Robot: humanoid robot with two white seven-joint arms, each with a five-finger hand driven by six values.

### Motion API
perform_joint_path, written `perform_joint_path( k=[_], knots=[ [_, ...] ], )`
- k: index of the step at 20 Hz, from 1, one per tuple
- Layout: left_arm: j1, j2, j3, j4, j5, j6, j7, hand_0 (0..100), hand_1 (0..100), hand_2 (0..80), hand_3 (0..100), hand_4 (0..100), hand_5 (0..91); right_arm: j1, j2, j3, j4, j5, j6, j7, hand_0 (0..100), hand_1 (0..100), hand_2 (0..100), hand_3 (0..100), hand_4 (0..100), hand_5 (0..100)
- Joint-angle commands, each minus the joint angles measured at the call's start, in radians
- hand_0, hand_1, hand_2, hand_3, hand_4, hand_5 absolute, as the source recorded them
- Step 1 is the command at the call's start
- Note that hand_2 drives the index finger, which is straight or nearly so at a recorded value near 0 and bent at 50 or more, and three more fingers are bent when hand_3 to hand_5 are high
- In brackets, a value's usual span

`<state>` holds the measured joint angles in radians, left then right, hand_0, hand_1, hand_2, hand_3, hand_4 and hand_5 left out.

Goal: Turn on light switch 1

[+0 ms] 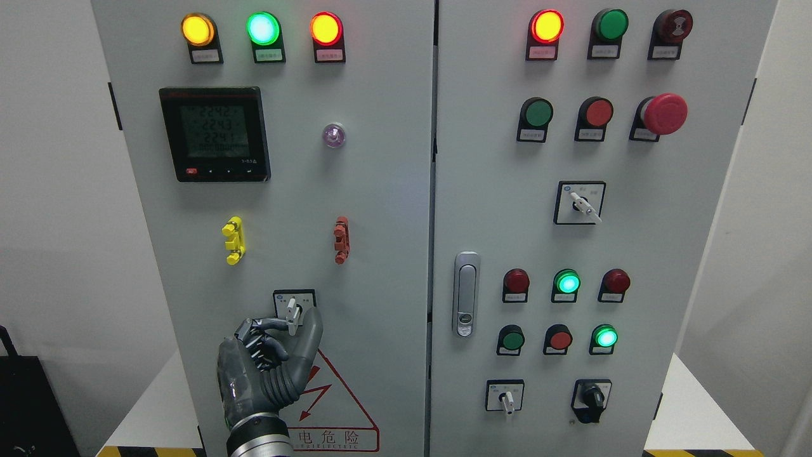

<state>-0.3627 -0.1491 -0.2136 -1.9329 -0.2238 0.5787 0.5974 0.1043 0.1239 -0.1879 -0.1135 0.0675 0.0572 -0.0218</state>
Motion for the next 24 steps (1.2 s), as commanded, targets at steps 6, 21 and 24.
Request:
perform_joint_path(
  k=[6,21,24],
  knots=[
    [-0.002,-0.001,0.0,0.002,0.001,0.004,-0.001,2,53,58.2,97,97,86.4,0.0,0.0,-0.001,0.0,0.0,0.0,0.0,0,0,0,0,0,0],
    [-0.005,-0.001,0.0,0.015,0.001,0.007,-0.004,15,47,58.9,98,98,86.4,0.0,0.0,0.001,0.0,0.0,0.0,-0.001,0,0,0,0,0,0],
    [-0.007,-0.001,0.0,0.017,0.001,0.007,-0.004,15,47,58.9,98,98,86.4,0.0,0.0,-0.001,0.0,0.0,0.0,-0.001,0,0,0,0,0,0]
  ],
)
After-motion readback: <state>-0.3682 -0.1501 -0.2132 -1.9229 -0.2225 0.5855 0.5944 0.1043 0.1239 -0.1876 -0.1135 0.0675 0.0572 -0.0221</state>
